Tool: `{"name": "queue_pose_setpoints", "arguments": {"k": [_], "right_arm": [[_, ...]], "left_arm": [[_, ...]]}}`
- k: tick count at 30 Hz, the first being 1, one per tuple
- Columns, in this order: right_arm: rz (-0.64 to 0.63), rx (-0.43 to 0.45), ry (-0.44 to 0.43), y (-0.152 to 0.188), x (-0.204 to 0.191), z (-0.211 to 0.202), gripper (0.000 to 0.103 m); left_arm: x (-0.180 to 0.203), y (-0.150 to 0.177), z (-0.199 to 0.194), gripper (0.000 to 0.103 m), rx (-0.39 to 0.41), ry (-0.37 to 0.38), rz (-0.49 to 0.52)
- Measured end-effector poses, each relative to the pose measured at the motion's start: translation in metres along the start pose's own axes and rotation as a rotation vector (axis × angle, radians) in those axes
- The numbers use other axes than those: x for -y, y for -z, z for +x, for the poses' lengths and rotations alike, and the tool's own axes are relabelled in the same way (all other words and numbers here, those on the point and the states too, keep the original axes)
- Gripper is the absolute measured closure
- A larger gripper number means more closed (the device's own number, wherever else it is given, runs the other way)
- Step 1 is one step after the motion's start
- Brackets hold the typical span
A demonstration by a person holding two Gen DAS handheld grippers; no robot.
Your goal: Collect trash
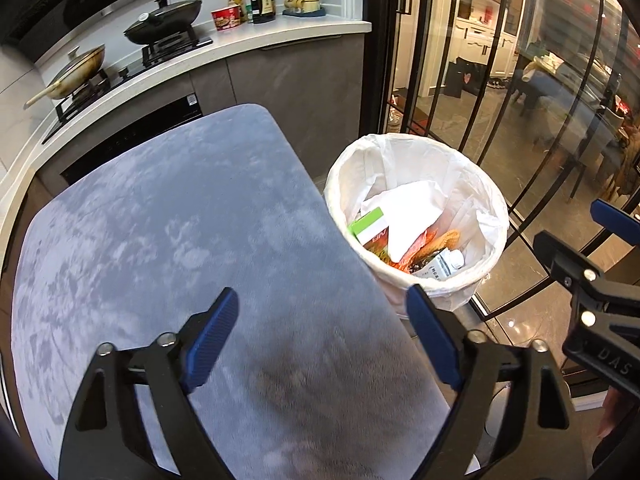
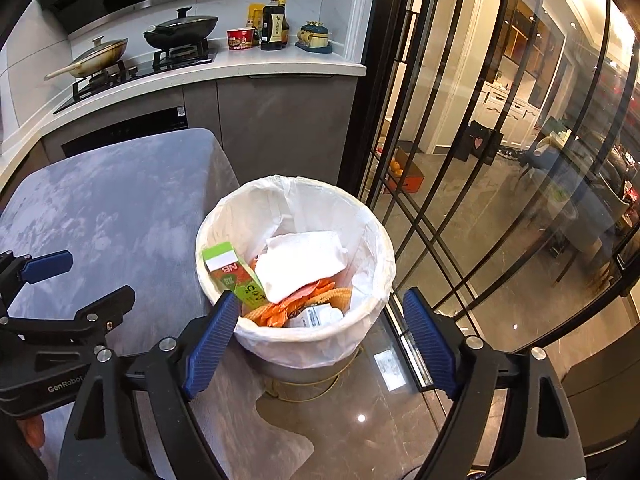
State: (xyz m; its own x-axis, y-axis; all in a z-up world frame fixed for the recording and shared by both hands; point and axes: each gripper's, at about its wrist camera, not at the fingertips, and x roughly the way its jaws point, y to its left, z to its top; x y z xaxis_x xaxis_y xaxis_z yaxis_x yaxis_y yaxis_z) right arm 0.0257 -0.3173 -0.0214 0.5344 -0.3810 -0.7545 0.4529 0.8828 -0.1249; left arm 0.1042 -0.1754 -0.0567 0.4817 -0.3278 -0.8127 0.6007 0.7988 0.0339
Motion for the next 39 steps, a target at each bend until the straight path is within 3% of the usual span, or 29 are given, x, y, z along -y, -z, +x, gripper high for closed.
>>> {"name": "queue_pose_setpoints", "arguments": {"k": [19,39], "right_arm": [[-0.063,-0.032,-0.013,0.026,-0.004,-0.009,0.021],[-0.039,-0.021,-0.002,0.028,0.004,-0.012,0.021]], "left_arm": [[0.007,0.037,-0.006,0.016,-0.050,-0.013,-0.008],[0.012,0.033,-0.009,0.016,-0.043,0.024,-0.017]]}}
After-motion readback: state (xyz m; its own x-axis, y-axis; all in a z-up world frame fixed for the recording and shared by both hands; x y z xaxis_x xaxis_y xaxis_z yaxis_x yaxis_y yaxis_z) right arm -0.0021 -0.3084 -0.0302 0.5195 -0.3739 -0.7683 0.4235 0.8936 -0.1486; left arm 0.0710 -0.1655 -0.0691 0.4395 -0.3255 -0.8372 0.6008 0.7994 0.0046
